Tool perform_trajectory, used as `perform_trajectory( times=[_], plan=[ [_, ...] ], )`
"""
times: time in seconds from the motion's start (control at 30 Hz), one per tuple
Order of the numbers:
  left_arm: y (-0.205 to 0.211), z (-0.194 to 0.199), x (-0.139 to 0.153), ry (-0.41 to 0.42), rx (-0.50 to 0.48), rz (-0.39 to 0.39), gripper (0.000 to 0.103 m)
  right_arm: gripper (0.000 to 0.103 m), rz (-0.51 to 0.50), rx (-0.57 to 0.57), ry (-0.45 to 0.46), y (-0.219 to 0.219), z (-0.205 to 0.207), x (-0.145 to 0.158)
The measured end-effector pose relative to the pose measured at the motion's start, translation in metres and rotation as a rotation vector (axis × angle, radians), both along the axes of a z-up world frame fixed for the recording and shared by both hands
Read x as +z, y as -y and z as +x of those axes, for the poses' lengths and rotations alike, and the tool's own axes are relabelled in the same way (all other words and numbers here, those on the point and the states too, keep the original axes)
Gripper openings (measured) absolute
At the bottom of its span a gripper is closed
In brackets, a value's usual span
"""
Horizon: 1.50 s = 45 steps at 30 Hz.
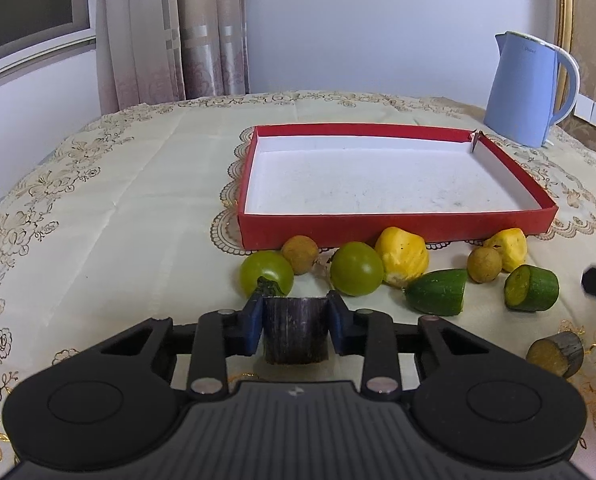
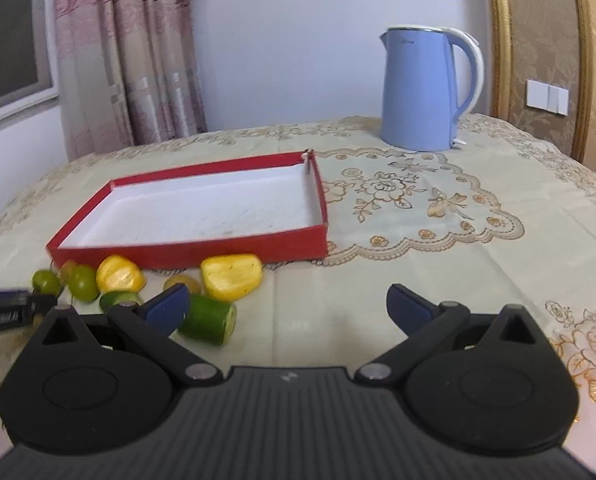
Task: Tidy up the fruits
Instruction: 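Grasp a dark cut piece with the left tool while the right tool grasps another dark piece, then carry the dark piece into the red tray and open the left tool while the right tool holds its piece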
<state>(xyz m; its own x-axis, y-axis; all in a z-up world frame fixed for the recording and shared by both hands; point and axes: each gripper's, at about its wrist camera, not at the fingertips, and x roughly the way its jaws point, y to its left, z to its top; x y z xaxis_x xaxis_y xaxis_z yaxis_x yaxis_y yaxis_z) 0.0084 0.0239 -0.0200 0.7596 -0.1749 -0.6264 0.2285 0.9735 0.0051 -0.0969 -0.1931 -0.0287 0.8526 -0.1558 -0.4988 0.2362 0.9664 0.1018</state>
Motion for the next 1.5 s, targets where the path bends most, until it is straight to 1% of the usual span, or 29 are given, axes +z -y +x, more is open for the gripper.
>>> perform_trajectory(
  times=[0.1,0.27,0.33,0.37,0.47,0.5,0.57,0.6,0.77,0.83,0.9,0.97,1.17,1.27,1.4,1.5],
  plan=[
    [-0.001,-0.001,0.0,0.0,0.003,-0.001,0.032,0.103,-0.035,0.039,-0.021,-0.011,-0.006,-0.003],
    [-0.003,-0.001,0.001,-0.001,0.004,-0.008,0.032,0.103,-0.048,0.117,-0.042,-0.032,-0.016,-0.007],
    [-0.003,-0.001,0.001,0.0,0.004,-0.008,0.032,0.1,-0.08,0.134,-0.034,-0.041,-0.018,-0.008],
    [-0.003,-0.001,0.001,0.0,0.004,-0.008,0.032,0.097,-0.09,0.139,-0.036,-0.045,-0.017,-0.009],
    [-0.004,-0.001,0.001,-0.001,0.003,-0.01,0.032,0.092,-0.093,0.151,-0.051,-0.051,-0.014,-0.013],
    [-0.003,-0.001,0.001,-0.001,0.003,-0.009,0.032,0.088,-0.092,0.154,-0.057,-0.052,-0.013,-0.015],
    [-0.003,-0.002,0.001,-0.001,0.001,-0.008,0.032,0.085,-0.087,0.15,-0.071,-0.052,-0.009,-0.019],
    [-0.003,-0.002,0.001,-0.001,0.0,-0.007,0.032,0.081,-0.08,0.151,-0.078,-0.052,-0.007,-0.02],
    [-0.002,-0.003,0.002,-0.002,0.001,-0.01,0.032,0.068,-0.033,0.165,-0.084,-0.05,-0.003,-0.025],
    [-0.003,-0.003,0.002,-0.002,0.001,-0.01,0.032,0.059,-0.03,0.178,-0.085,-0.052,-0.002,-0.026],
    [-0.003,-0.003,0.002,-0.003,0.002,-0.014,0.032,0.043,-0.021,0.203,-0.092,-0.054,-0.001,-0.027],
    [-0.004,-0.003,0.002,-0.004,0.003,-0.019,0.032,0.038,-0.012,0.226,-0.098,-0.057,0.001,-0.028],
    [-0.004,-0.004,0.002,0.004,-0.002,-0.004,0.032,0.037,-0.028,0.228,-0.079,-0.06,-0.002,-0.03],
    [-0.004,-0.004,0.001,0.003,0.001,-0.009,0.032,0.037,-0.035,0.219,-0.067,-0.061,-0.004,-0.029],
    [-0.003,-0.003,0.003,0.006,-0.004,-0.005,0.032,0.037,-0.018,0.203,-0.04,-0.054,-0.007,-0.023],
    [0.002,0.0,0.011,0.018,-0.018,0.0,0.032,0.037,-0.008,0.185,-0.018,-0.047,-0.008,-0.019]
  ],
)
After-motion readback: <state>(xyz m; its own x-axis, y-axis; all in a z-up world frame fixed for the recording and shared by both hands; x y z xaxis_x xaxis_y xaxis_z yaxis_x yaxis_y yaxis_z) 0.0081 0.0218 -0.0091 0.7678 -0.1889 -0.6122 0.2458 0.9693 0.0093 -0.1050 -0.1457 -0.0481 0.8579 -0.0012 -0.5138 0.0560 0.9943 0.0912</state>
